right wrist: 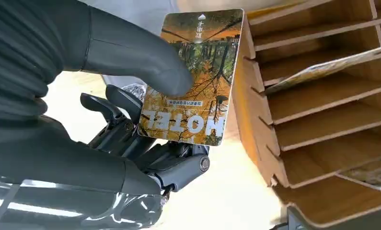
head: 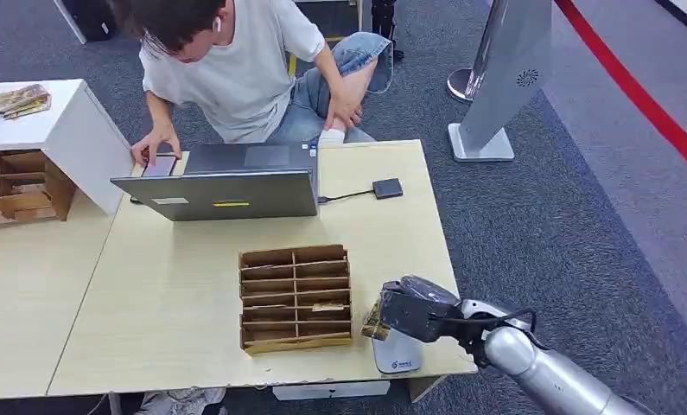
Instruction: Pass the card to the sensor for recognition and then transmit it.
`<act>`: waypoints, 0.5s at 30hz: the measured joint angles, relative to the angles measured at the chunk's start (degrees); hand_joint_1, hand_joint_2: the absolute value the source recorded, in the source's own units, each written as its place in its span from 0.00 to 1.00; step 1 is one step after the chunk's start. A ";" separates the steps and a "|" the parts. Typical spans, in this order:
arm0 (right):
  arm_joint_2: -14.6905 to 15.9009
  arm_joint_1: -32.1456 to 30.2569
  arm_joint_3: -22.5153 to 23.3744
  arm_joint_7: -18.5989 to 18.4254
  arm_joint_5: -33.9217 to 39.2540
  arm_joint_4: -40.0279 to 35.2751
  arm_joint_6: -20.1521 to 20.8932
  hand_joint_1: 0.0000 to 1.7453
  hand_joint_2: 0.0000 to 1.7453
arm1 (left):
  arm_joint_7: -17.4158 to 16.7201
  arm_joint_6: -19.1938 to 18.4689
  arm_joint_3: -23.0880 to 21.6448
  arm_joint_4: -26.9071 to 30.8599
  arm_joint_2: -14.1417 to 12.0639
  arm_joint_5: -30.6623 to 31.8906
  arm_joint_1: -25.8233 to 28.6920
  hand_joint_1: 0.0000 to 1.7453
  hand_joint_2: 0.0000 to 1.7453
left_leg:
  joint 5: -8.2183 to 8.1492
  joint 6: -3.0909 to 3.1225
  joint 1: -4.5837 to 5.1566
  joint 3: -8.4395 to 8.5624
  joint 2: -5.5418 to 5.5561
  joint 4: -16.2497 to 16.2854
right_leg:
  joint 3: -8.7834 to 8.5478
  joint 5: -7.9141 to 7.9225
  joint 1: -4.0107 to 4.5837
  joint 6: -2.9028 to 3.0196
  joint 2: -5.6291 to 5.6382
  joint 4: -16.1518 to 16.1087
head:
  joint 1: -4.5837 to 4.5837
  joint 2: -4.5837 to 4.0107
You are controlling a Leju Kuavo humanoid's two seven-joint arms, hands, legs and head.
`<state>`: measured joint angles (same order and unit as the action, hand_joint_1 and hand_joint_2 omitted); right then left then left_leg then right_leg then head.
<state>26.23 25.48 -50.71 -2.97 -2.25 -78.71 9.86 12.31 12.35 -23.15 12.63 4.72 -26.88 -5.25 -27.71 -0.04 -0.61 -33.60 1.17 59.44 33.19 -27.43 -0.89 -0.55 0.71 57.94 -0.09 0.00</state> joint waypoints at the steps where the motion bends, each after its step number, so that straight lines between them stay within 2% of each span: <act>1: -0.22 0.00 -0.15 -0.07 -0.13 0.11 -0.07 1.00 1.00 | -0.02 0.00 0.00 0.00 0.00 0.00 0.00 0.00 0.00 | 0.00 0.00 0.00 0.00 0.00 0.00 | 0.00 0.00 0.00 0.00 0.00 0.00 | 0.00 0.00; 15: -1.57 0.14 -0.81 -1.42 -3.06 2.12 -1.09 1.00 1.00 | -1.29 0.76 0.00 0.00 0.57 -0.50 -0.78 0.00 0.00 | 0.00 0.00 0.00 0.00 0.00 0.00 | 0.00 0.00 0.00 0.00 -0.01 0.00 | 0.00 0.00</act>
<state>24.65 25.62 -51.52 -4.39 -5.31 -76.59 8.76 11.02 13.11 -23.15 12.63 5.29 -27.39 -6.03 -27.71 -0.04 -0.61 -33.61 1.17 59.44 33.18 -27.43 -0.89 -0.55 0.70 57.94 -0.09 0.00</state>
